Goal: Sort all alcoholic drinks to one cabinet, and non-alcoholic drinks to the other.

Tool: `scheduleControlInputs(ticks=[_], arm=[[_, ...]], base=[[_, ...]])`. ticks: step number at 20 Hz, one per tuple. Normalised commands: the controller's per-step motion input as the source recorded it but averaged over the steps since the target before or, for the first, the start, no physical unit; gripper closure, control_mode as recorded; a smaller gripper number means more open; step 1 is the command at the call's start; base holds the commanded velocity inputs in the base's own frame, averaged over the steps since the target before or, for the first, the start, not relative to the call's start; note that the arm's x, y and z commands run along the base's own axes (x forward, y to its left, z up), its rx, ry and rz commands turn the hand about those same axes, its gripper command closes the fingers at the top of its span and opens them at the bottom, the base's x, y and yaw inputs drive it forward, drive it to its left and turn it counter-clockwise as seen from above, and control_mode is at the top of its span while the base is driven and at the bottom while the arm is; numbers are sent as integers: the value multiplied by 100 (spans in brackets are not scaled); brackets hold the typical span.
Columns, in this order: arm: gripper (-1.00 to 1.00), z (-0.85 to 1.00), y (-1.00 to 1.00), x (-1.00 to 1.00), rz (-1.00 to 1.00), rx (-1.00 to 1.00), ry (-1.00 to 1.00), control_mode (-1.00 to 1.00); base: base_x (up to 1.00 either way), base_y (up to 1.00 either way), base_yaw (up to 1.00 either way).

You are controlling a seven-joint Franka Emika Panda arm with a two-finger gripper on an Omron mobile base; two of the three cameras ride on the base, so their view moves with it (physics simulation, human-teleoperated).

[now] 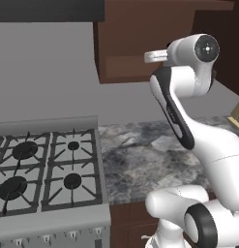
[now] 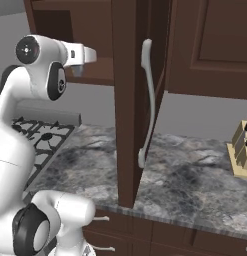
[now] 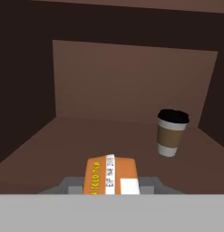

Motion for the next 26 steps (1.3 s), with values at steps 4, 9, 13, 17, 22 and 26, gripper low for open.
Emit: scheduleControlInputs(ticks=[4,9,13,17,22,26], arm=[[100,-8,0,18,0,0,0,-100],[100,-2,0,18,0,0,0,-100],[100,0,0,19,0,0,0,-100],[100,-1,0,18,0,0,0,-100],[100,-2,0,19,0,0,0,-100],[100,-2,0,20,0,0,1,-100]], base=[[0,0,0],[0,0,0],[0,0,0],[0,0,0],[0,0,0],[0,0,0]])
